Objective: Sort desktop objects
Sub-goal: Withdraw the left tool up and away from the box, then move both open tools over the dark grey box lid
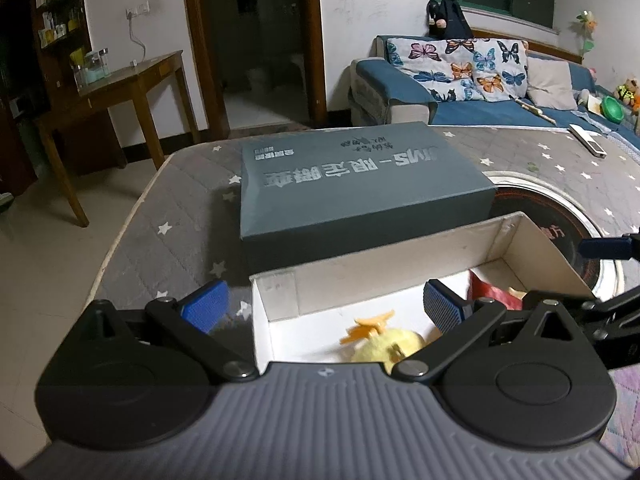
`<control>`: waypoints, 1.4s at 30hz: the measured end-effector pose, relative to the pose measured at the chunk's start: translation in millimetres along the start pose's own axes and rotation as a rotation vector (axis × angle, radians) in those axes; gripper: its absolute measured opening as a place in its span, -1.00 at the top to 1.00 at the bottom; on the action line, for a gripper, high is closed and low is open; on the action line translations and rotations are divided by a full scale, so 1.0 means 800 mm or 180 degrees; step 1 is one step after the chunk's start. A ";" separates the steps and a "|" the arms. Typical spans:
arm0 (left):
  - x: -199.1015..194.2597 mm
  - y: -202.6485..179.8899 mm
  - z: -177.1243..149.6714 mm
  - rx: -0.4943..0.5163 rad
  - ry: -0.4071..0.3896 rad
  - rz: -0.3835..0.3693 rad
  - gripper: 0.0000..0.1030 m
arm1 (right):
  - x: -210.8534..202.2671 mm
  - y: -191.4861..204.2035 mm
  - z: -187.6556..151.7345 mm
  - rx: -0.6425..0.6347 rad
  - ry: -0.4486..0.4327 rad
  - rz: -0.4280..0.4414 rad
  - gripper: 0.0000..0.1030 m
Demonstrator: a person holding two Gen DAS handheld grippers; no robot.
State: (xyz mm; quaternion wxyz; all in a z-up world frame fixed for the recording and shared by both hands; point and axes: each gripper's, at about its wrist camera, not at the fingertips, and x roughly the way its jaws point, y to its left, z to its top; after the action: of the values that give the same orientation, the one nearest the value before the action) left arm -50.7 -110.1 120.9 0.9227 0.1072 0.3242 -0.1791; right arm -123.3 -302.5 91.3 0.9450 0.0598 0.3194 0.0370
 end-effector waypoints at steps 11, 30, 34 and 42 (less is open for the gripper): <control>0.040 0.046 0.048 -0.0232 0.0054 -0.0037 -1.00 | 0.041 -0.042 0.075 0.0095 -0.0012 0.0055 -1.00; 0.161 0.152 0.092 -0.1243 0.0403 -0.0440 -0.99 | 0.170 -0.111 0.117 0.0597 0.0398 0.0364 -1.00; 0.177 0.157 0.086 -0.1336 0.0463 -0.0538 -0.99 | 0.186 -0.118 0.114 0.0673 0.0486 0.0434 -1.00; 0.204 0.164 0.075 -0.1489 0.0563 -0.0748 -0.99 | 0.215 -0.131 0.110 0.0813 0.0654 0.0574 -1.00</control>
State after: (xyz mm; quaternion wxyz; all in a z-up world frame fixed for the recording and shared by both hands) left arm 153.5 -51.6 73.5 0.8634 -0.1320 0.4463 -0.1951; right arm 70.2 -395.2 43.6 0.8850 0.2035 0.4097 0.0866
